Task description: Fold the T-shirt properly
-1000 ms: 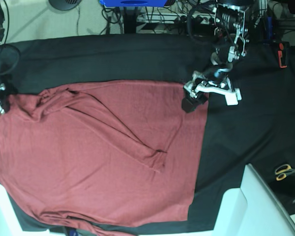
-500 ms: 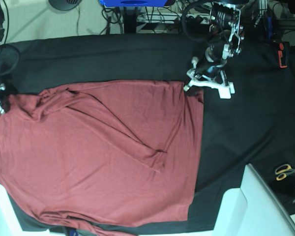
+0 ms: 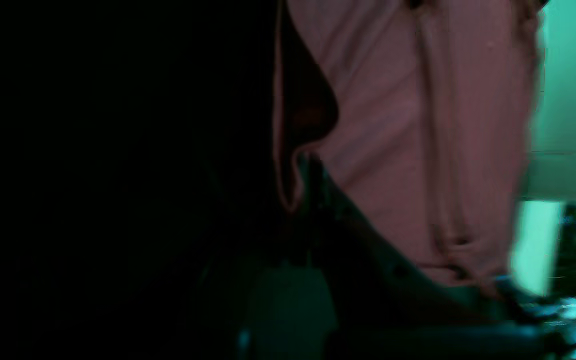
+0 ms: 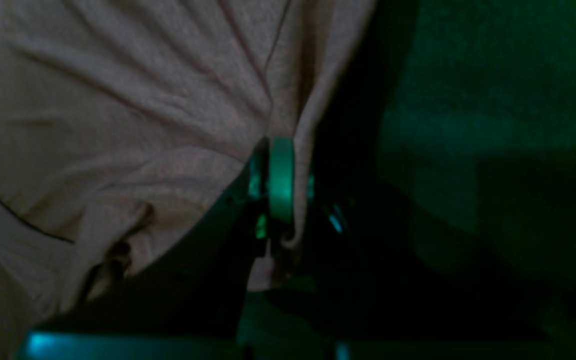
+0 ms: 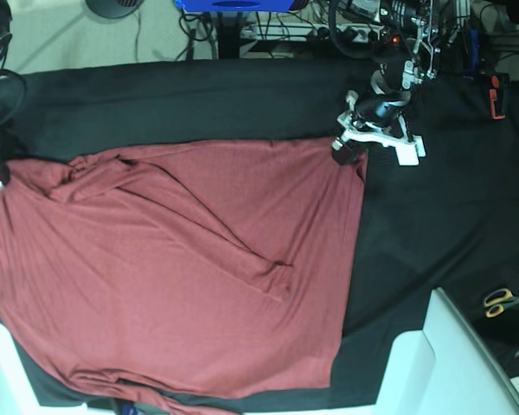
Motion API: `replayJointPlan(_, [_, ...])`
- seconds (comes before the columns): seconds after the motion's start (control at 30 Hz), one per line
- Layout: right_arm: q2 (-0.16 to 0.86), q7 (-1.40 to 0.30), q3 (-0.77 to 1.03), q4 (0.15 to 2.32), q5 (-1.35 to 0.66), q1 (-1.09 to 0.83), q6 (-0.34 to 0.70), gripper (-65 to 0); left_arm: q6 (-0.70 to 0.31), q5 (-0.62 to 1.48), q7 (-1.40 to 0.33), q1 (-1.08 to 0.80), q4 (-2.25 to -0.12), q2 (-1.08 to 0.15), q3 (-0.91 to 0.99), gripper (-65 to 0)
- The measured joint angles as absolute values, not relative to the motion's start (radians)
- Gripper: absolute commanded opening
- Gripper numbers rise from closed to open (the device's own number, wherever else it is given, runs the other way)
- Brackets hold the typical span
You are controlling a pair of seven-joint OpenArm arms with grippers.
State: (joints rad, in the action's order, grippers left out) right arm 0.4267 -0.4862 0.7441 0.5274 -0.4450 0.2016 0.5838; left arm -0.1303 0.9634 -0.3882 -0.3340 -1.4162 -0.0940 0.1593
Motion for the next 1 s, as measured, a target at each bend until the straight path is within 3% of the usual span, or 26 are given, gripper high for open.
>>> replayJointPlan(0.23, [0.427, -0.522, 0.744, 0.530, -0.446, 0.193, 0.585, -64.8, -0.130, 1.162, -0.461, -0.351, -1.422, -0.216, 0.163, -65.0])
replayJointPlan(0.37, [0.426, -0.521, 0.744, 0.548, -0.452, 0.175, 0.588, -64.8, -0.131, 1.177, -0.465, -0.372, -1.426, -0.216, 0.159, -65.0])
replayJointPlan(0.7, [0.365, -0.721, 0.875, 0.863, -0.438, 0.033, 0.585, -64.8, -0.130, 1.176, -0.473, -0.401, -1.440, -0.235, 0.159, -65.0])
replayJointPlan(1.0, [0.337, -0.730, 0.875, 0.883, -0.440, -0.004, 0.585, -64.8, -0.130, 1.176, -0.477, -0.487, -1.531, -0.239, 0.240, -65.0])
